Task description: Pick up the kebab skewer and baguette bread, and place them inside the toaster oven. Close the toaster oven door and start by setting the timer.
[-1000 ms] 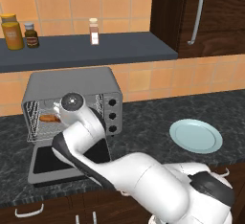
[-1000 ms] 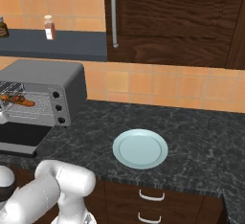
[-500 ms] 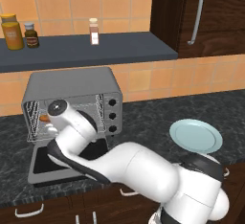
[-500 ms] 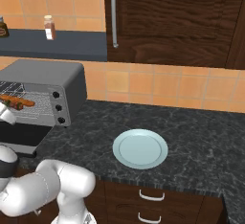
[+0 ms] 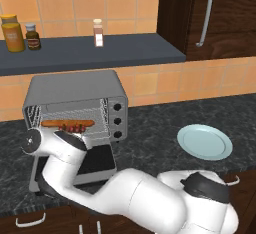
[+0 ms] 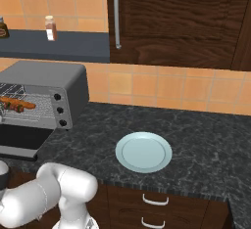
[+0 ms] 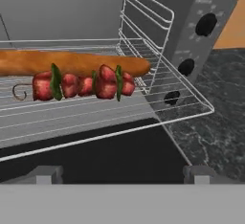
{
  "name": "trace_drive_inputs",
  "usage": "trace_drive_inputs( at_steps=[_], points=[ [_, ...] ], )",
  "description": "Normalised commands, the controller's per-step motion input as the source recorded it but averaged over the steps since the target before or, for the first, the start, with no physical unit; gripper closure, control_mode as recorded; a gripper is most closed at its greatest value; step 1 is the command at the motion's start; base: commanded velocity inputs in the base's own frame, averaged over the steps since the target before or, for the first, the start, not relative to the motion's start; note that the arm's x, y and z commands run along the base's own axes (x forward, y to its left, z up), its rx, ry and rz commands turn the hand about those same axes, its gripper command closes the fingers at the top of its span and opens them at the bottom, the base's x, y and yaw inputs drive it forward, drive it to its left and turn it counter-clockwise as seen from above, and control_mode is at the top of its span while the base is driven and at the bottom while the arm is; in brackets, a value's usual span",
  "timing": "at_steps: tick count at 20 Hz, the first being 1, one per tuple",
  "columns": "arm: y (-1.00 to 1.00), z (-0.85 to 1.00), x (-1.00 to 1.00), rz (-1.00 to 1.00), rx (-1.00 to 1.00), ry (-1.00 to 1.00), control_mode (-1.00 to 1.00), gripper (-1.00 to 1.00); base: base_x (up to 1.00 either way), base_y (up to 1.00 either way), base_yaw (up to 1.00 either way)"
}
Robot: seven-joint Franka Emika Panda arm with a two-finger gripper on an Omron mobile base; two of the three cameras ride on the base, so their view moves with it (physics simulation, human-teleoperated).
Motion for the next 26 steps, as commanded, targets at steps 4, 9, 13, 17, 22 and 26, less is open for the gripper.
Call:
trace_drive_inputs(
  at_steps=[4,9,13,17,22,26],
  points=[
    [-0.4,-0.03,0.04,0.39,0.08,-0.27,-1.0,-1.0,0.0,0.0,0.0],
    [-0.09,-0.08,0.0,0.39,0.01,-0.16,-1.0,-1.0,0.0,0.0,0.0],
    [0.0,-0.08,0.23,0.03,0.0,-0.05,-1.0,-1.0,0.0,0.0,0.0],
    [0.02,0.0,0.35,0.0,0.0,0.0,-1.0,-1.0,0.0,0.0,0.0],
    [0.04,0.0,0.28,0.0,0.0,0.0,-1.0,-1.0,0.0,0.0,0.0],
    [0.18,0.0,-0.04,-0.03,0.05,0.0,-1.0,-1.0,0.0,0.0,0.0]
  ],
)
